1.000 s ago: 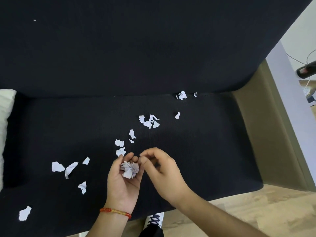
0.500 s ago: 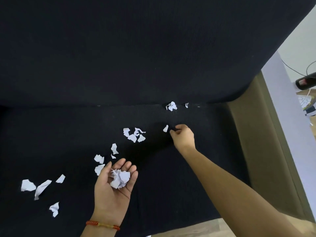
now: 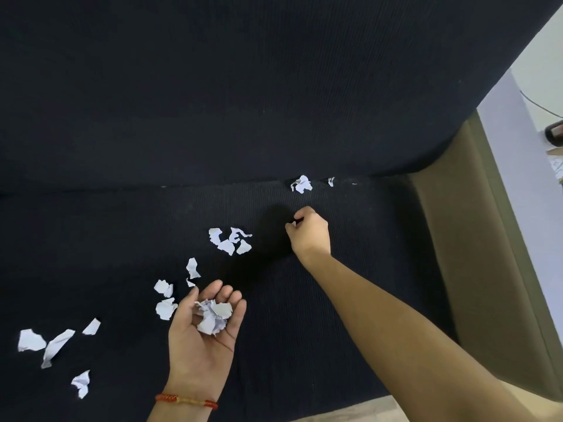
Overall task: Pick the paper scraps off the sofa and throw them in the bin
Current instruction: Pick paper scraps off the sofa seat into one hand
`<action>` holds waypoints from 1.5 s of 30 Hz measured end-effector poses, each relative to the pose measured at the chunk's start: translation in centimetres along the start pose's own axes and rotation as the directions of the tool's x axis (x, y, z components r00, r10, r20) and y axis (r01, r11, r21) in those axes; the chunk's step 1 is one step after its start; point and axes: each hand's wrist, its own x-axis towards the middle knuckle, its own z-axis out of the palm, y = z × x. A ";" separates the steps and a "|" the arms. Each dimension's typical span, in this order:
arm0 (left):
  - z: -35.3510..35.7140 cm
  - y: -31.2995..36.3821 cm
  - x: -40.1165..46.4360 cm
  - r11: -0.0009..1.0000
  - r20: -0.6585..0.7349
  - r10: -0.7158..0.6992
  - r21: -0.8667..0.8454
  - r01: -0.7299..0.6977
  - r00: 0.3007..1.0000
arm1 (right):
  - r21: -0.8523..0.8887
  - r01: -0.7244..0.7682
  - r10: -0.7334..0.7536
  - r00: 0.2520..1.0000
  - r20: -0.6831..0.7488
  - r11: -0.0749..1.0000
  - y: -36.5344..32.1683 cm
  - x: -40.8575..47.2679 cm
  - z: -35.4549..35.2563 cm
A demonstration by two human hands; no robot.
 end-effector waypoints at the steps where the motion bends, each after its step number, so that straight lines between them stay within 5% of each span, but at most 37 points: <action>1: 0.0 0.0 0.0 1.000 -0.002 -0.001 -0.001 0.001 1.000 | 0.009 -0.009 0.009 1.000 -0.005 1.000 0.1 0.0 0.0; 12: -1.4 2.7 -1.6 0.999 -0.008 0.030 0.014 -0.030 1.000 | 0.177 -0.010 0.011 1.000 -0.004 0.984 -0.7 -4.0 -1.7; 21: -3.8 7.3 -3.1 0.994 0.034 -0.079 0.083 0.076 0.996 | 0.314 0.169 -0.179 0.984 0.002 0.934 -7.3 -15.4 -4.8; 28: -7.2 10.8 -4.9 0.984 0.084 -0.118 0.143 0.106 0.989 | 0.377 0.253 -0.316 0.942 0.114 0.891 -13.0 -26.6 -0.9; 45: -13.8 18.1 -7.0 0.987 0.204 -0.161 0.018 0.160 0.966 | 0.019 0.516 -0.511 0.840 0.185 0.856 -17.6 -37.3 11.7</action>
